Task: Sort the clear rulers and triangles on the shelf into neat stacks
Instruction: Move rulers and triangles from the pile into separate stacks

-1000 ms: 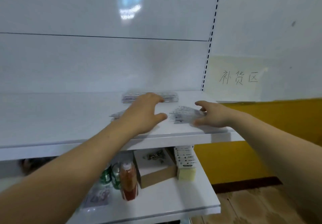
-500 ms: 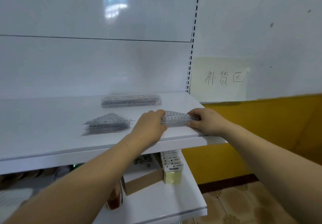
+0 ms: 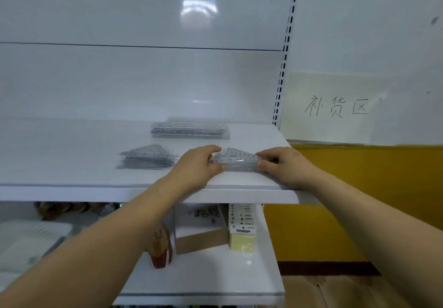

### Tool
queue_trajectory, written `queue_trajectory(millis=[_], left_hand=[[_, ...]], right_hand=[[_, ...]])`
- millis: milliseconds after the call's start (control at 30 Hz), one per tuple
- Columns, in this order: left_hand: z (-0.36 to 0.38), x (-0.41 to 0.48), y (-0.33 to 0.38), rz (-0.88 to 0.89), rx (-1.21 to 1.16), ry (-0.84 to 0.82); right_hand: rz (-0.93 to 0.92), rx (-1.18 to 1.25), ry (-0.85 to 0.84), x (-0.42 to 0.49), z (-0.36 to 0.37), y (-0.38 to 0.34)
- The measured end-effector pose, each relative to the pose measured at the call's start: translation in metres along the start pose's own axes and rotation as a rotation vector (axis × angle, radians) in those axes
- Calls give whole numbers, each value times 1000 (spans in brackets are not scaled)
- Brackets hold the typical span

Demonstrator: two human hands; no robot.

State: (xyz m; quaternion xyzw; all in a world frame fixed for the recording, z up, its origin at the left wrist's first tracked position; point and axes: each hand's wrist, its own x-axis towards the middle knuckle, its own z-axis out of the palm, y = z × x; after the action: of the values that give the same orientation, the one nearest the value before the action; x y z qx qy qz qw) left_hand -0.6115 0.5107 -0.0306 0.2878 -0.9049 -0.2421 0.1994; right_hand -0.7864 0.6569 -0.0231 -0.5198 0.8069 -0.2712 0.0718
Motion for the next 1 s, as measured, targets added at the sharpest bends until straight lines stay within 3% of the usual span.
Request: queue_trajectory(millis=[333,567,667,867,1000], left_hand=[[5,-2,-3,-27,-112,102],[8,5,0,21,-89,18],[2,13,2,32,-55,-76],[-1,47,26,211,391,-354],[3,59,30,208,347,-419]], right_hand=[[-21,164,26,-3,6,9],[-46,134,-40,0,5,11],[-40,112,-52,-1,-2,13],[-2,-21,-73,-5,-11,22],[-8,39,2,-5,-5,23]])
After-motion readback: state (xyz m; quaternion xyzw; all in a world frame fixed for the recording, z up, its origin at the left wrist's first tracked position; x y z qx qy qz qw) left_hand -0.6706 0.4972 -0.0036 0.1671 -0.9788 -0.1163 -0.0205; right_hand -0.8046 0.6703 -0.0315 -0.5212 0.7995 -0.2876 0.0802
